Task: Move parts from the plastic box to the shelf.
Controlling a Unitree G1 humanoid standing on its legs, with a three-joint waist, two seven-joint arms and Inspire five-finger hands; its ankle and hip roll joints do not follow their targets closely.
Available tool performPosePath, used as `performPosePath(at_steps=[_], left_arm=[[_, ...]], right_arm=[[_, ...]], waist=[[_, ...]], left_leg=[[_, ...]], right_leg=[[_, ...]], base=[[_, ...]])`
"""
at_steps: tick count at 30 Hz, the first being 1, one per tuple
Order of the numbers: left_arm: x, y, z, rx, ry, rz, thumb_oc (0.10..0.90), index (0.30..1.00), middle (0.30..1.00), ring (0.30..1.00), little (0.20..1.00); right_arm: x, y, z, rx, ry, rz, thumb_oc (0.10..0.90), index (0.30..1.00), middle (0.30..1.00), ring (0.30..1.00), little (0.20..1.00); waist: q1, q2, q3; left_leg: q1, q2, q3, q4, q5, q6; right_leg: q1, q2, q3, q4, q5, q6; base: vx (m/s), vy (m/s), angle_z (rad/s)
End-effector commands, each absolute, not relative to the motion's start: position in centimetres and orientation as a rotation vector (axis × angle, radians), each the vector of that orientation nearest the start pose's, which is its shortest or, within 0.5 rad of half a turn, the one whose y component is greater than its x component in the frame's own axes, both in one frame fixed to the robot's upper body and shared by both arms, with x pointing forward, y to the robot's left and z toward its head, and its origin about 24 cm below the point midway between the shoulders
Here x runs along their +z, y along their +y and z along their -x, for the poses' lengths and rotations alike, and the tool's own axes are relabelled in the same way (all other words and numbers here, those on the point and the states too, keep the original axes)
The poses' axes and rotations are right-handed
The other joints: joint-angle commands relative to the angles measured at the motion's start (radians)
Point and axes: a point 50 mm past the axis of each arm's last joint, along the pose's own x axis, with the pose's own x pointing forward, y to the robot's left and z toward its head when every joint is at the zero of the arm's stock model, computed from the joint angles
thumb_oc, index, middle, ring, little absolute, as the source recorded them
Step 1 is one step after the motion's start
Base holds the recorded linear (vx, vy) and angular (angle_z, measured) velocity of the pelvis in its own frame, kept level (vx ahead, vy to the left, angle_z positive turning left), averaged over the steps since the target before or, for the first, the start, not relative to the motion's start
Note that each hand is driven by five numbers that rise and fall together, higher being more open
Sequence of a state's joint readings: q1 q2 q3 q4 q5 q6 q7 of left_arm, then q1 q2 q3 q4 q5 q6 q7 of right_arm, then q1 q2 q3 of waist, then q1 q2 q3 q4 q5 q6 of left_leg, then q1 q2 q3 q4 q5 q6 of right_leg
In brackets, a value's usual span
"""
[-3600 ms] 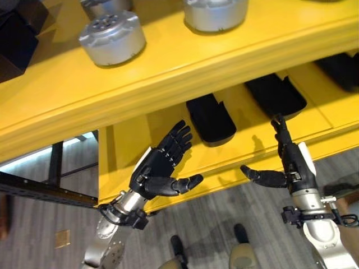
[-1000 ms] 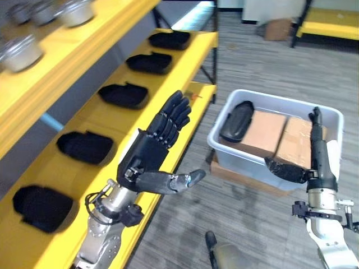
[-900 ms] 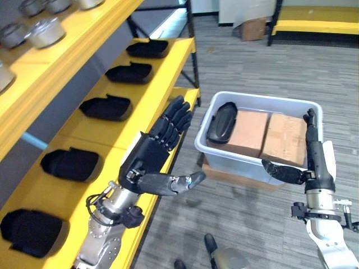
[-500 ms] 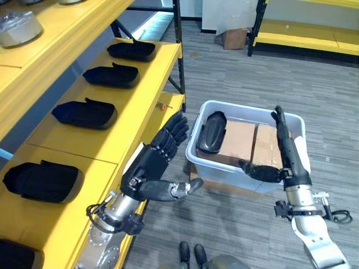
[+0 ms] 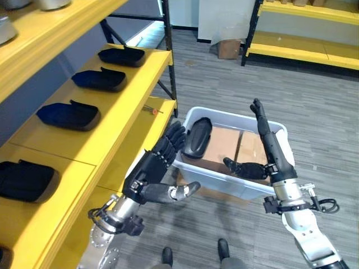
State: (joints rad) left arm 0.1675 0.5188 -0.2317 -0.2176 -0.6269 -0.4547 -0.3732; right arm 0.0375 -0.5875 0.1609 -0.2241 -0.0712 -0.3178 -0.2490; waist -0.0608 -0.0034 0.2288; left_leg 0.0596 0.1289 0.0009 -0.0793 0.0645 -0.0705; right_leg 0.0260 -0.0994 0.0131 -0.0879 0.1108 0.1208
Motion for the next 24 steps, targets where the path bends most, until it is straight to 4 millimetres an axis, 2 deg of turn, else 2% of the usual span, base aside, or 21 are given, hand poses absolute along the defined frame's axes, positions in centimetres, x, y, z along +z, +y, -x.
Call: performPosePath(at_steps=[1,4,5,6,10,12,13,14,16,17,19,21,22,23,24], left_arm=[[14.5,16.9,-20.2,-0.649,-0.666,0.189,0.900,1.000,1.000,1.000,1.000],[14.5,16.9,-20.2,-0.649,-0.666,0.189,0.900,1.000,1.000,1.000,1.000],[14.6,16.8,-20.2,-0.658,-0.667,0.189,0.900,1.000,1.000,1.000,1.000],[15.0,15.8,-20.8,-0.691,-0.661,0.171,0.900,1.000,1.000,1.000,1.000],[15.0,15.6,-21.4,-0.704,-0.654,0.211,0.900,1.000,1.000,1.000,1.000],[15.1,15.7,-21.5,-0.696,-0.666,0.223,0.900,1.000,1.000,1.000,1.000],[15.0,15.7,-21.7,-0.698,-0.670,0.237,0.900,1.000,1.000,1.000,1.000],[14.8,16.0,-21.8,-0.685,-0.665,0.253,0.900,1.000,1.000,1.000,1.000],[14.7,16.2,-21.9,-0.673,-0.661,0.250,0.900,1.000,1.000,1.000,1.000],[14.5,16.4,-21.7,-0.659,-0.656,0.244,0.900,1.000,1.000,1.000,1.000],[14.5,16.5,-21.5,-0.646,-0.655,0.235,0.900,1.000,1.000,1.000,1.000],[14.5,16.5,-21.5,-0.645,-0.656,0.235,0.900,1.000,1.000,1.000,1.000],[14.6,16.5,-21.4,-0.646,-0.657,0.238,0.900,1.000,1.000,1.000,1.000],[14.5,16.7,-21.3,-0.648,-0.656,0.254,0.900,1.000,1.000,1.000,1.000],[14.5,16.8,-21.2,-0.648,-0.654,0.254,0.900,1.000,1.000,1.000,1.000]], right_arm=[[18.0,-18.3,-23.1,0.074,-0.838,0.516,0.900,1.000,1.000,1.000,1.000],[18.0,-18.3,-23.1,0.074,-0.838,0.516,0.900,1.000,1.000,1.000,1.000],[18.2,-18.3,-23.0,0.074,-0.851,0.531,0.900,1.000,1.000,1.000,1.000],[20.0,-18.8,-23.5,0.054,-0.925,0.651,0.900,1.000,1.000,1.000,1.000],[20.6,-19.4,-24.3,0.020,-0.929,0.660,0.900,1.000,1.000,1.000,1.000],[20.3,-19.3,-24.6,0.018,-0.928,0.655,0.900,1.000,1.000,1.000,1.000],[19.8,-19.3,-24.5,0.014,-0.922,0.658,0.900,1.000,1.000,1.000,1.000],[19.0,-19.2,-24.0,0.022,-0.922,0.681,0.900,1.000,1.000,1.000,1.000],[18.6,-19.1,-23.8,0.030,-0.924,0.691,0.900,1.000,1.000,1.000,1.000],[18.2,-18.9,-23.4,0.038,-0.929,0.706,0.900,1.000,1.000,1.000,1.000],[18.0,-18.9,-23.2,0.054,-0.919,0.703,0.900,1.000,1.000,1.000,1.000],[17.9,-18.8,-23.2,0.057,-0.916,0.706,0.900,1.000,1.000,1.000,1.000],[17.9,-18.9,-23.1,0.064,-0.911,0.717,0.900,1.000,1.000,1.000,1.000],[17.7,-18.9,-22.8,0.087,-0.912,0.738,0.900,1.000,1.000,1.000,1.000],[17.7,-18.8,-22.8,0.092,-0.913,0.741,0.900,1.000,1.000,1.000,1.000]], waist=[[0.001,-0.029,-0.088],[0.001,-0.029,-0.088],[0.001,-0.029,-0.089],[-0.005,-0.021,-0.077],[-0.015,-0.006,-0.059],[-0.021,0.001,-0.050],[-0.028,0.006,-0.040],[-0.037,0.011,-0.029],[-0.042,0.015,-0.028],[-0.041,0.022,-0.027],[-0.034,0.028,-0.023],[-0.032,0.030,-0.021],[-0.029,0.033,-0.017],[-0.023,0.035,-0.009],[-0.021,0.035,-0.007]], left_leg=[[0.054,-0.021,0.063,-0.008,-0.118,0.038],[0.054,-0.021,0.062,-0.008,-0.118,0.037],[0.055,-0.013,0.069,-0.008,-0.114,0.034],[0.050,0.057,0.081,0.003,-0.074,0.005],[0.017,0.098,0.077,0.060,-0.062,-0.012],[-0.009,0.112,0.086,0.108,-0.041,-0.018],[-0.035,0.125,0.103,0.171,-0.011,-0.023],[-0.064,0.118,0.122,0.238,0.000,-0.016],[-0.069,0.098,0.128,0.247,-0.012,-0.007],[-0.074,0.055,0.117,0.234,-0.025,0.006],[-0.079,0.000,0.087,0.186,-0.029,0.017],[-0.085,-0.010,0.082,0.164,-0.017,0.014],[-0.104,-0.017,0.075,0.126,0.016,0.002],[-0.148,-0.007,0.062,0.076,0.088,-0.022],[-0.156,-0.004,0.057,0.063,0.103,-0.026]], right_leg=[[0.006,-0.057,-0.033,0.020,-0.052,0.034],[0.006,-0.057,-0.034,0.020,-0.052,0.034],[0.008,-0.056,-0.041,0.027,-0.060,0.029],[0.014,-0.021,-0.069,0.087,-0.121,-0.020],[-0.010,0.009,-0.059,0.145,-0.160,-0.060],[-0.023,0.015,-0.063,0.167,-0.169,-0.073],[-0.021,0.020,-0.078,0.177,-0.175,-0.086],[-0.018,0.026,-0.092,0.188,-0.177,-0.098],[-0.017,0.030,-0.094,0.190,-0.178,-0.101],[-0.014,0.039,-0.083,0.186,-0.175,-0.102],[-0.004,0.056,-0.061,0.175,-0.173,-0.098],[0.005,0.061,-0.056,0.168,-0.172,-0.097],[0.022,0.068,-0.050,0.152,-0.173,-0.094],[0.056,0.077,-0.043,0.129,-0.175,-0.093],[0.064,0.079,-0.038,0.126,-0.177,-0.093]], base=[[0.05,-0.197,0.13],[0.01,-0.041,0.07],[0.14,-0.641,-0.01],[0.15,-0.723,0.01],[0.04,-0.365,0.18],[-0.02,-0.158,0.00],[0.02,-0.197,-0.01],[0.03,-0.158,0.20],[0.09,-0.076,0.66],[0.16,-0.043,0.72],[0.17,-0.009,0.25],[0.10,0.018,-0.41],[0.21,0.069,-0.54],[0.25,0.085,-0.35],[0.33,0.129,0.04]])
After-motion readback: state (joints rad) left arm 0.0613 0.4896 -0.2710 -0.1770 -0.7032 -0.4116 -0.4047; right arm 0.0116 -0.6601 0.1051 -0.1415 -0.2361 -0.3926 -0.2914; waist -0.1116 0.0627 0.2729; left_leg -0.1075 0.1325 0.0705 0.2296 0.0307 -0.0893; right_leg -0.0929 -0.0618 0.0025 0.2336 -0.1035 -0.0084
